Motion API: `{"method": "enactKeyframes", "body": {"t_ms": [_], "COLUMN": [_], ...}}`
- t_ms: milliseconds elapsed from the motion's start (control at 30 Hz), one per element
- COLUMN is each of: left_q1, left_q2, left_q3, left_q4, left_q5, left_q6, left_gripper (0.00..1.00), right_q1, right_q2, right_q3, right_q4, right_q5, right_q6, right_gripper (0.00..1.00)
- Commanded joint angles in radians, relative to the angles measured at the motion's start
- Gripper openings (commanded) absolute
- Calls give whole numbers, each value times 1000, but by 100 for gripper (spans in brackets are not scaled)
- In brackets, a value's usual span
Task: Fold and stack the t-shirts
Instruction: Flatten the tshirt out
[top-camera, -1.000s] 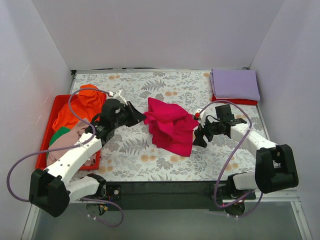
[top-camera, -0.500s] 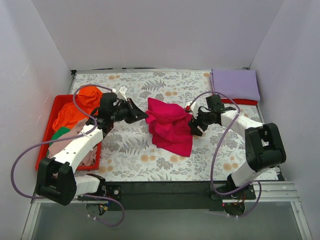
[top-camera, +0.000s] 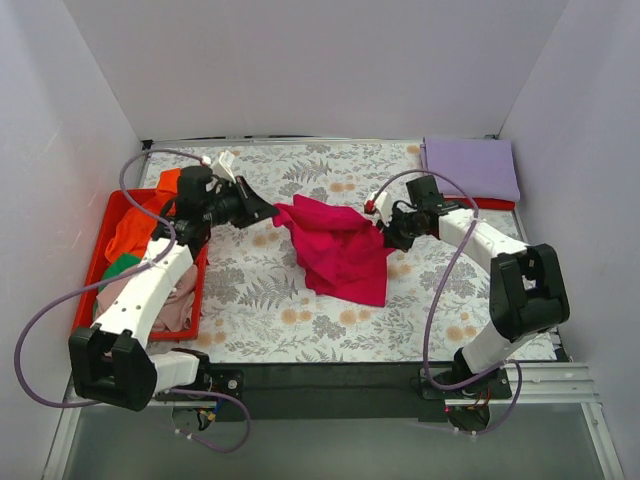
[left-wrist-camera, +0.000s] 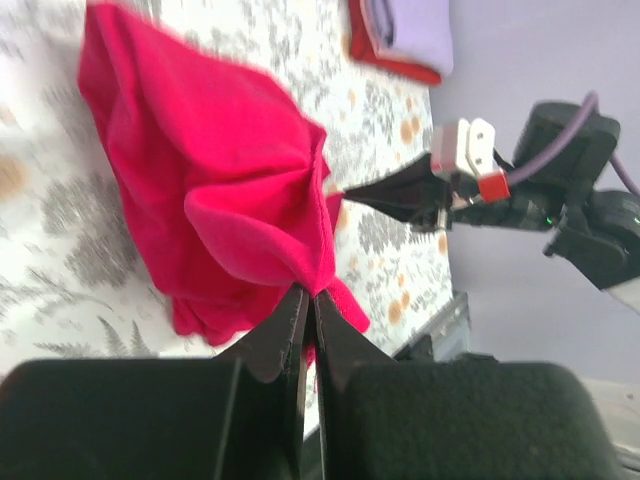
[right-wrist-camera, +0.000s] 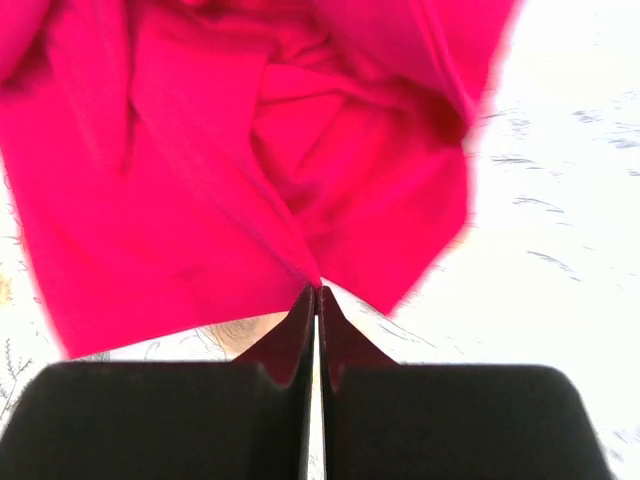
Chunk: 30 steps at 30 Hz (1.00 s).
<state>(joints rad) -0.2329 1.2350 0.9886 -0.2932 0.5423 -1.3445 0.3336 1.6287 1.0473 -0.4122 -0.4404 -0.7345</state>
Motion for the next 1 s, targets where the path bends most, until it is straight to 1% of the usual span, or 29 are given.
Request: {"method": "enactKeyframes", "body": {"t_ms": [0, 33, 67, 133, 167, 267, 300, 333, 433, 500, 600, 633, 700, 733, 767, 833, 867, 900, 967], "left_q1": [49, 56, 64, 79, 86, 90, 92, 92, 92, 93, 92, 92, 92, 92, 92, 92, 92, 92, 92], "left_q2": [-29, -22, -20, -14, -11, -3, -3, -3, -23, -64, -133, -156, -193, -231, -250, -308, -325, -338, -361], "left_q3": [175, 208, 275, 336, 401, 494, 552, 576, 631, 625, 567, 517, 457, 426, 359, 297, 241, 219, 184], "left_q4": [-98, -115, -130, -164, -175, -185, -185, -187, -190, -182, -178, -182, -199, -208, -224, -234, -239, -242, -244], "left_q5": [-42, -54, -77, -103, -126, -182, -223, -247, -320, -338, -352, -361, -370, -380, -404, -433, -449, -450, -435], "left_q6": [112, 128, 139, 162, 175, 197, 203, 209, 234, 251, 260, 260, 268, 272, 275, 286, 291, 292, 291], "left_gripper": [0, 0, 0, 0, 0, 0, 0, 0, 0, 0, 0, 0, 0, 0, 0, 0, 0, 0, 0], "right_q1": [-36, -47, -74, -100, -125, -177, -192, -209, -292, -358, -415, -426, -449, -455, -468, -482, -498, -504, -511], "right_q2": [-119, -148, -161, -199, -223, -259, -282, -293, -354, -410, -501, -524, -597, -624, -651, -725, -749, -795, -840], "right_q3": [155, 186, 225, 328, 388, 488, 525, 575, 625, 622, 568, 550, 472, 438, 360, 285, 251, 184, 128], "right_q4": [-63, -95, -115, -151, -157, -172, -175, -175, -177, -175, -171, -171, -163, -157, -151, -140, -135, -134, -135], "right_q5": [35, 32, 25, 14, 9, -6, -11, -23, -55, -51, -6, 32, 86, 145, 178, 248, 262, 272, 276], "right_q6": [-3, -5, -5, -6, -14, -17, -19, -19, -19, -29, -68, -86, -112, -121, -132, -143, -149, -154, -155], "right_gripper": [1, 1, 1, 1, 1, 1, 1, 1, 1, 1, 1, 1, 1, 1, 1, 1, 1, 1, 1]}}
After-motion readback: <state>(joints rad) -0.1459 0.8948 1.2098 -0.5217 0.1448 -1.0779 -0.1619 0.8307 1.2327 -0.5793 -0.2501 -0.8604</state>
